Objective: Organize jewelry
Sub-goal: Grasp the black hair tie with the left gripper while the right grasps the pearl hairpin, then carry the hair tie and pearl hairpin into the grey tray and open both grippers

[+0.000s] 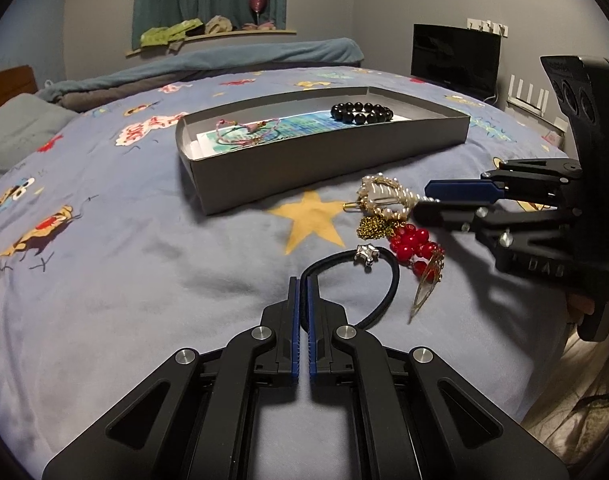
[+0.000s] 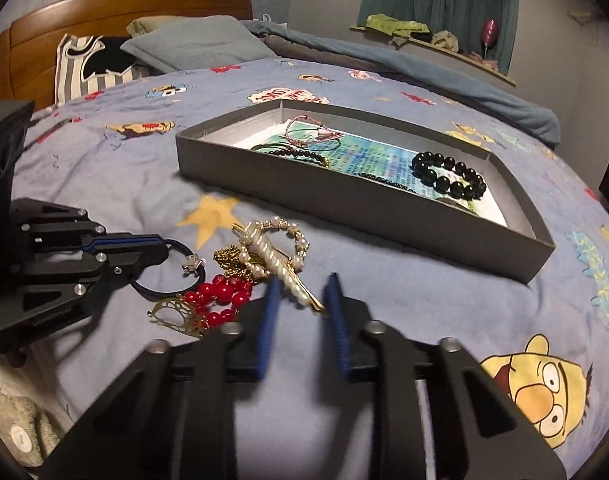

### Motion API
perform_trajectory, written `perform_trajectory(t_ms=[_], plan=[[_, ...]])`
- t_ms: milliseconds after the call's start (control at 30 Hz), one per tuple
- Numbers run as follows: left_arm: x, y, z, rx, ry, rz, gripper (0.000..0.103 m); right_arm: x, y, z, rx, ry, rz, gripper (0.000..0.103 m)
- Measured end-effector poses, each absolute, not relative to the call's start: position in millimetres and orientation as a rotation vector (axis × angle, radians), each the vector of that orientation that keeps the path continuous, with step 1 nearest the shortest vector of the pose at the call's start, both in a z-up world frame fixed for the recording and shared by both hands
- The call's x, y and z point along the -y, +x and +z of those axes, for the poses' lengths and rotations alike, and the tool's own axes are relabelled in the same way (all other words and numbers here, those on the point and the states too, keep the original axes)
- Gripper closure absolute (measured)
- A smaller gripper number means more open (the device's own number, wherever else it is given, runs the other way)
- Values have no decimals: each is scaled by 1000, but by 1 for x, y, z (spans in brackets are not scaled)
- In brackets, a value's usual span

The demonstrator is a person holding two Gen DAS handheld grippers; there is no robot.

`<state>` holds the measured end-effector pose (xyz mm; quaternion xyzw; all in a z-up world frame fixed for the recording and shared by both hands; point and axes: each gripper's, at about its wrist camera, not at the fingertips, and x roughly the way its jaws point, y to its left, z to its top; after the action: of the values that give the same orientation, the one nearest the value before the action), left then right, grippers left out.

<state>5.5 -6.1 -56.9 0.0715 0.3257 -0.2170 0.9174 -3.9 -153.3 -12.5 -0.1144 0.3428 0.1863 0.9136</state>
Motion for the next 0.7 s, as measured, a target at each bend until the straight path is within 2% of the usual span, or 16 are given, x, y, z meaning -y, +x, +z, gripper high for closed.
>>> perform_trajectory(t_ms=[300,700], plan=[[5,7,-57,-669,160,-434,99,169,-8,-6,-709,-150,394,97],[-1,-1,-40,-637,134,-443,99,183,-18,8,-668,-105,385,97]])
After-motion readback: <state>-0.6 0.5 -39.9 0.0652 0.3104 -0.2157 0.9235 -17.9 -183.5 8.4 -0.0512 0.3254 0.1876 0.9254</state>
